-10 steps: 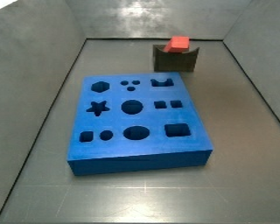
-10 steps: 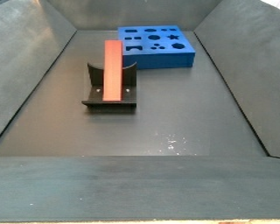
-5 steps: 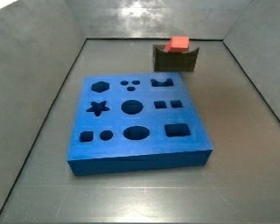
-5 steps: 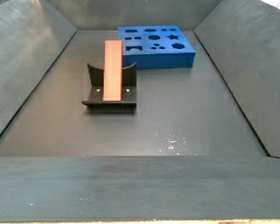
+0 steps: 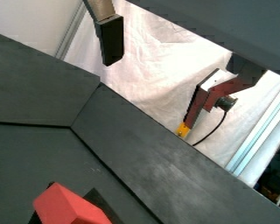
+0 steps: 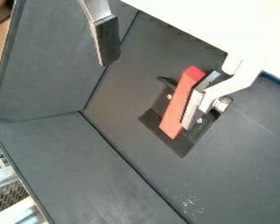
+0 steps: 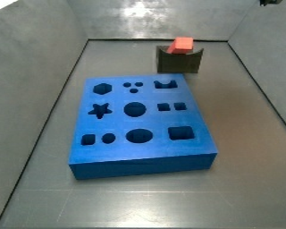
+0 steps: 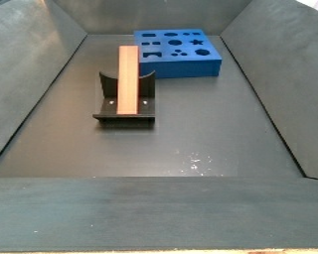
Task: Pick up the rectangle object. Move up. Place the rectangle object on the fixture. Regrasp the rectangle object. Move to above the board. Insert the rectangle object.
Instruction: Regrasp the rectangle object.
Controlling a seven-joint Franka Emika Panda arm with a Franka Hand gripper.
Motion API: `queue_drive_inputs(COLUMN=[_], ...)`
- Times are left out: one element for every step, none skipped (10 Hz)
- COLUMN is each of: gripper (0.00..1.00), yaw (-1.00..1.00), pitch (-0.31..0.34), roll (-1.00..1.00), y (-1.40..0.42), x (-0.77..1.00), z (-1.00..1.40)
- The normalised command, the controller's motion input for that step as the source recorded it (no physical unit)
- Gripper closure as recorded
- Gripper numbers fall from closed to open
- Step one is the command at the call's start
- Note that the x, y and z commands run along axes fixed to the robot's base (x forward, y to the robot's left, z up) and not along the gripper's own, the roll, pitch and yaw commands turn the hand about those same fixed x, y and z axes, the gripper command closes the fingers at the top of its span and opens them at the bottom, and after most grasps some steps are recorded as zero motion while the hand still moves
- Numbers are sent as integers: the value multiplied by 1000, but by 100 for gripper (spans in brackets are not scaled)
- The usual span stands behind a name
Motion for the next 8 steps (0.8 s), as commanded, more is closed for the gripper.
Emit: queue_drive_inputs(gripper=[0,0,0,0,0,0,0,0], yaw=[282,237,181,140,83,53,-1,-33], pitch=[-9,-50,-108,-138,-163,-168,-163,-149], roll=[224,203,152,119,90,83,78,76], y=[42,39,33,33,32,32,28,27], x=[26,38,52,61,71,75,81,83], z=[-1000,-1000,-1000,-1000,-1000,-1000,-1000,-1000])
